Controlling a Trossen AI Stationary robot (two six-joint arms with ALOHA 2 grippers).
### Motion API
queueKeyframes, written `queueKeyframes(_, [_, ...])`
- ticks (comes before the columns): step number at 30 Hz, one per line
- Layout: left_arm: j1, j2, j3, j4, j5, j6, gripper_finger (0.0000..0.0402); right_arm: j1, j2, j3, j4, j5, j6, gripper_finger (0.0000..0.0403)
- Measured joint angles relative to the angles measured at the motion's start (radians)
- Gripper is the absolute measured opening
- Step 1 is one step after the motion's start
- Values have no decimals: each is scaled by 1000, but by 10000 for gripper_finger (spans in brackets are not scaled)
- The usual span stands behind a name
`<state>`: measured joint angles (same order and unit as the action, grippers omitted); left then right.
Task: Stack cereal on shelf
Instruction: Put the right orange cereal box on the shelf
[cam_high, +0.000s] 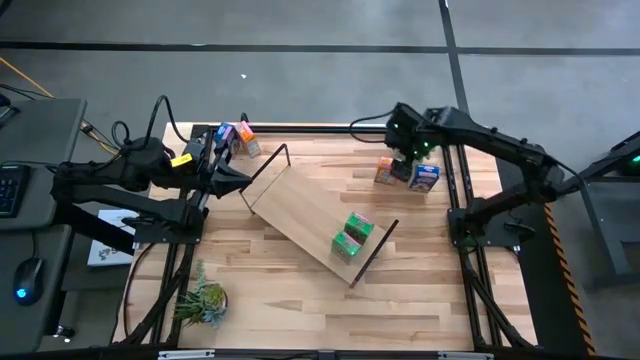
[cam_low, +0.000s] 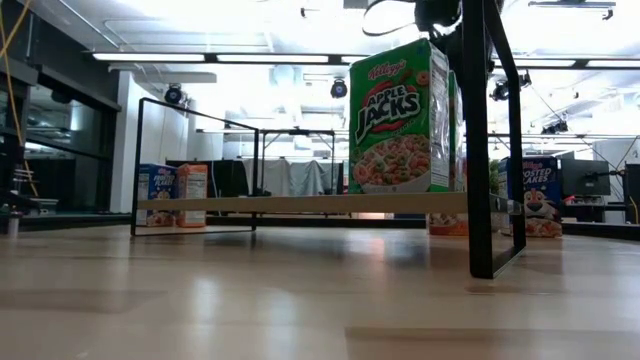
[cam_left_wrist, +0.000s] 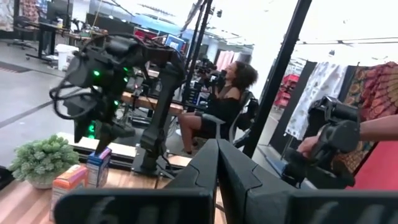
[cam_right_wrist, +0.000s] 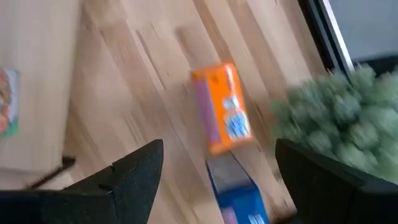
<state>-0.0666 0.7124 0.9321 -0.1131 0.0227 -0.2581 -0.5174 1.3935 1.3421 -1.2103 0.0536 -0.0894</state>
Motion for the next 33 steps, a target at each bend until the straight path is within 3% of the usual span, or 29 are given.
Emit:
queueKeyframes(6, [1,0,0,-3,-10,6,0,3,-31,-143,218,0,-189,303])
queueKeyframes(10, [1,5,0,-2,-12,-47,0,-17,12,-166,224,25,-282,303])
queueKeyframes(15, [1,17,0,4,-13,-116,0,-63,81,-166,217,-97,-370,303])
queueKeyframes(18, [1,26,0,1,-13,-141,0,-74,119,-166,211,-107,-405,303])
queueKeyframes(27, [1,42,0,1,-13,-95,0,-72,201,-166,208,-63,-355,300])
queueKeyframes(33, [1,40,0,0,-13,-52,0,-72,204,-166,228,-25,-343,265])
